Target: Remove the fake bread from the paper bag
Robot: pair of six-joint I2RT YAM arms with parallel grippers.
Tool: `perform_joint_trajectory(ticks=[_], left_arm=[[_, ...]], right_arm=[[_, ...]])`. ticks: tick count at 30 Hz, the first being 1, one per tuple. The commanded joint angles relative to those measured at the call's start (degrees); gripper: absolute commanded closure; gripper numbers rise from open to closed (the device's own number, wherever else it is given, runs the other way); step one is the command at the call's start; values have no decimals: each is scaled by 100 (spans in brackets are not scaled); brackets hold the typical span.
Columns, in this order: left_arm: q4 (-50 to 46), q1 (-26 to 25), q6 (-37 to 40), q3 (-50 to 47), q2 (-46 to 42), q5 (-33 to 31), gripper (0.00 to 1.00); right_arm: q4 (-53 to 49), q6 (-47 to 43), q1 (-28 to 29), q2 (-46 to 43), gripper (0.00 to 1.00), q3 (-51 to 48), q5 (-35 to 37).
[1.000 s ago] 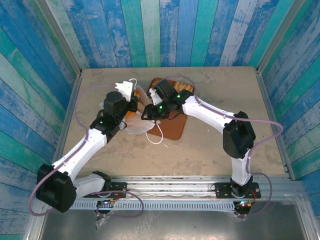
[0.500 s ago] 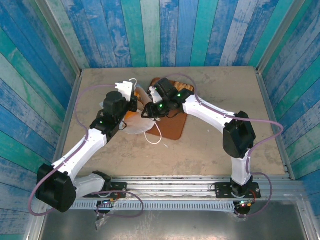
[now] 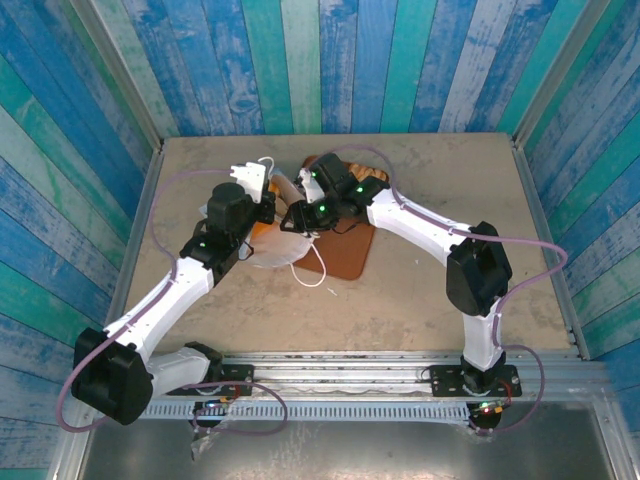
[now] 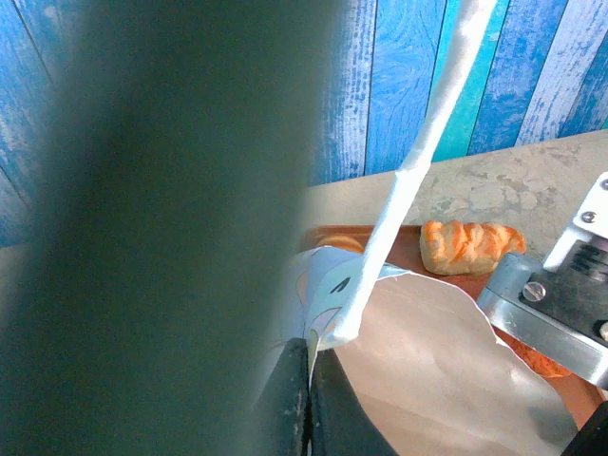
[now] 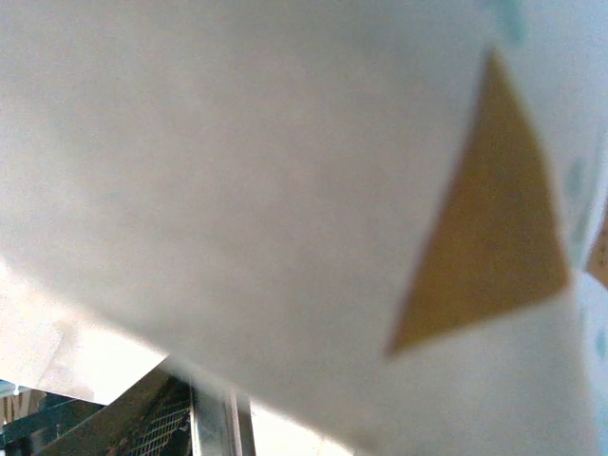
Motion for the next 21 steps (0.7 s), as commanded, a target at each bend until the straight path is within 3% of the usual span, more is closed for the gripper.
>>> perform_joint_trajectory(ticks=[1,21], left_arm=[[350,-29,-39,166,-98,59,99],[298,-27,-83,243,-48,7,99]], right_arm=[[141,18,-18,-51,47,-7,-160],[-201,-512,51,-394,53,-245,-546]])
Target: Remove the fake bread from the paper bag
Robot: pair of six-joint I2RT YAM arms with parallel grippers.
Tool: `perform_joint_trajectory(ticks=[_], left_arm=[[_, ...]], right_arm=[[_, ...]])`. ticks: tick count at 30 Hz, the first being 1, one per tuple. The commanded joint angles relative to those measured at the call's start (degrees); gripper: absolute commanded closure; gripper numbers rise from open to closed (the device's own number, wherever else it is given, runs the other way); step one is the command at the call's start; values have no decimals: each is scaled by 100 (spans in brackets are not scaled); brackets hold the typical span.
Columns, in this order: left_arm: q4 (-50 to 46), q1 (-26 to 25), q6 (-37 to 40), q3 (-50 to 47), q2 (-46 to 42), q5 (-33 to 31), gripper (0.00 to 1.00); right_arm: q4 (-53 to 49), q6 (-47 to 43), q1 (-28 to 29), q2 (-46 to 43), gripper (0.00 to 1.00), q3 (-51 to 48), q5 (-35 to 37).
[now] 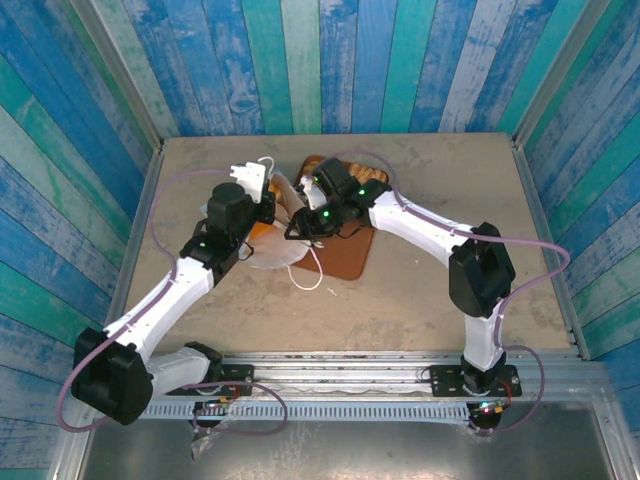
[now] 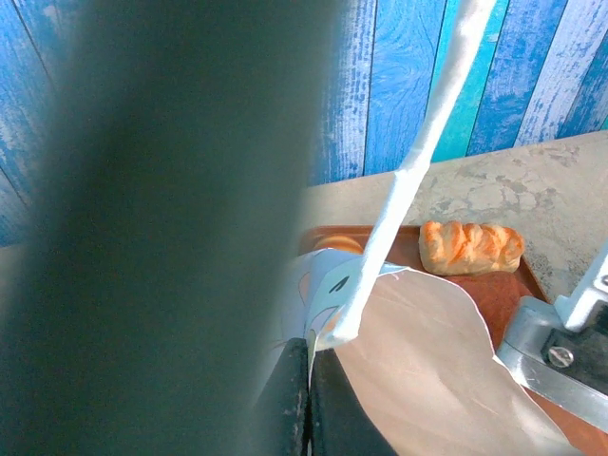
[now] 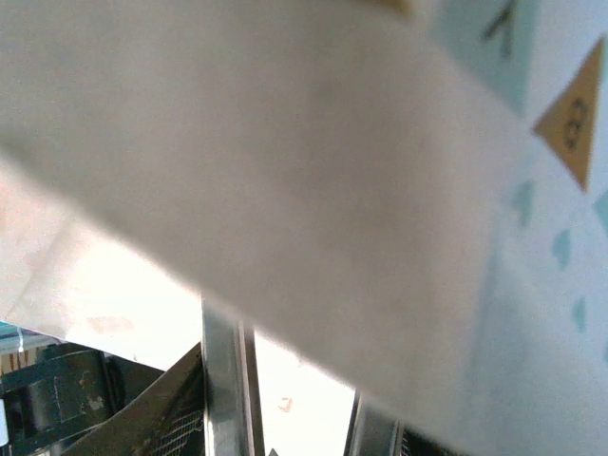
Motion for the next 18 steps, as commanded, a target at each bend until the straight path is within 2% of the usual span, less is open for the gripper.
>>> perform_joint_trajectory(ticks=[1,4,10,18], left_arm=[[295,-27,-59,247,-41,15,99],[282,-27,-53,281,-28,16,99],[296,-27,-61,277,-11,18,99],[308,-27,-59,290,-28,19,99]], right_arm=[[22,-224,47,-272,52,24,-250],[16,-257,49,-263,48,42,-359],[-143,-372,48,-263,51,64,-368],[-302,-418,55,-347,71,-6,-390]])
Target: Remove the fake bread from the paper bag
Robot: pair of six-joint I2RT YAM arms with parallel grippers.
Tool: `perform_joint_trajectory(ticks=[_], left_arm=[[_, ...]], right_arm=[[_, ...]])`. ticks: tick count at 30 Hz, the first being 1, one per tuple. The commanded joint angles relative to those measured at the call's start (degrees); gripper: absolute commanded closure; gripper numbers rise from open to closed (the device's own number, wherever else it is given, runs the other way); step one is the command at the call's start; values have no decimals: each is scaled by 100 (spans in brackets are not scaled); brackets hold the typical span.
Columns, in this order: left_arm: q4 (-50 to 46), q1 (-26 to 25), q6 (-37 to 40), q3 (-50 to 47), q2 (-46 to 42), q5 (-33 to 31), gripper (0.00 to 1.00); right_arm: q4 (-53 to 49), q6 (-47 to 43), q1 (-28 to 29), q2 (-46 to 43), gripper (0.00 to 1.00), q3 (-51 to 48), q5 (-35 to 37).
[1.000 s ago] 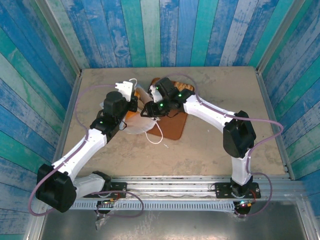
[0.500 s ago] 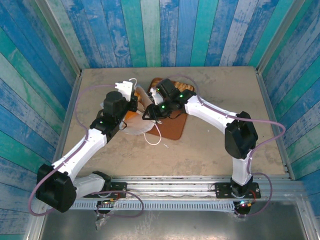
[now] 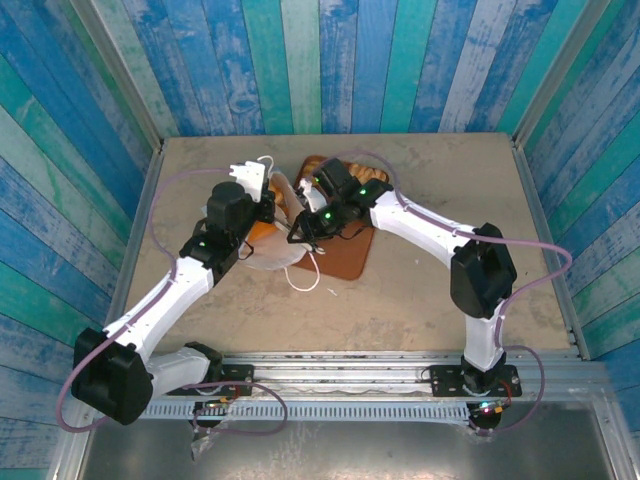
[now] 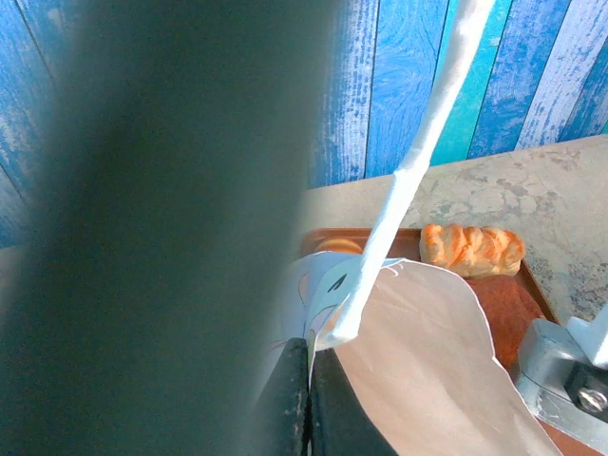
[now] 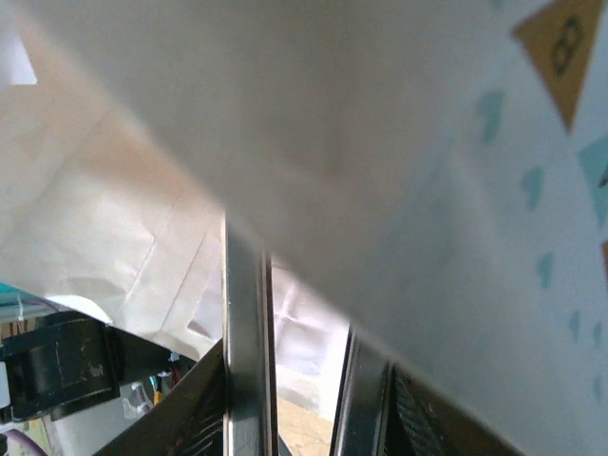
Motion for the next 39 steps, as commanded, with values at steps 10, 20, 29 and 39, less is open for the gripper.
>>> perform_joint_trajectory(ticks=[10,20,29,39], left_arm=[[324,-27,-168,270,44,-333,99],[497,-27,-491,293,181,-1043,99],[498,-27,-463,331,181,-985,99],[454,-29,-427,350,200,-750,99]], right_arm=[[-96,-53,53,-608,92,-119,-108],[-151,83,42,-1088,99,-440,157],[-581,3,33,-1178,94,-521,283],[-677,-138,-76,-1195,55,-468,450]])
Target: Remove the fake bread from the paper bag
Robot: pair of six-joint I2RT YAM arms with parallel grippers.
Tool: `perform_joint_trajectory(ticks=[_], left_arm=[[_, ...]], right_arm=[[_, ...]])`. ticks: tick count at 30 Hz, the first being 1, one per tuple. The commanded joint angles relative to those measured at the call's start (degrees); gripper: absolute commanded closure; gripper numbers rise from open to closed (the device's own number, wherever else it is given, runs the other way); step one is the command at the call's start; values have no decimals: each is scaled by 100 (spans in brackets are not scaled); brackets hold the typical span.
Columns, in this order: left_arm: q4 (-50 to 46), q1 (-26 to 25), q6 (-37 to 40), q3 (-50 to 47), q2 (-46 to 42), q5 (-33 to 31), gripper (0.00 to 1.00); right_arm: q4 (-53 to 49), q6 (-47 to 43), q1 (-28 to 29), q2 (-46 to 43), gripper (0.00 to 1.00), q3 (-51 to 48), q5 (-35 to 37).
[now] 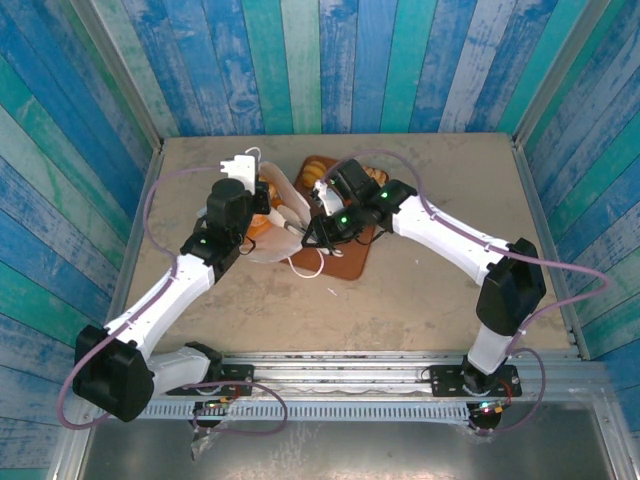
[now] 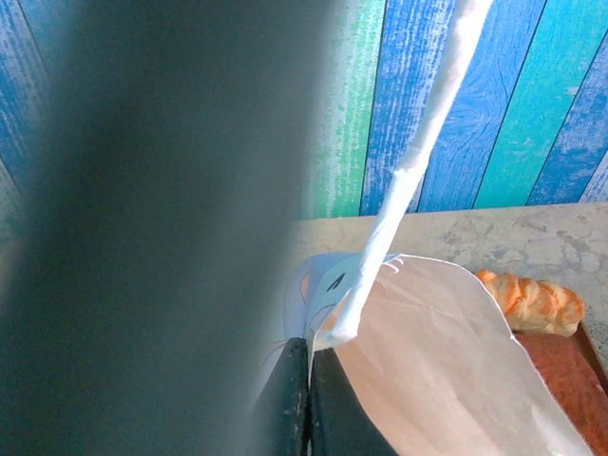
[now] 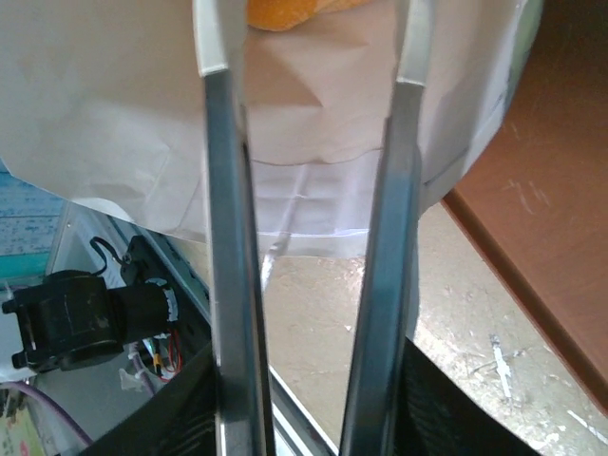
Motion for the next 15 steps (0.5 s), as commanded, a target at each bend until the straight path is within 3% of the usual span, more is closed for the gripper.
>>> perform_joint_trajectory(ticks=[1,15], left_arm=[[255,-18,-4,226,98,108,99],[155,-23,40,244,54,164,99]], right_arm=[[-64,-107,-68,-191,54,50,65],[143,-1172,-133,142,51,507,-282]])
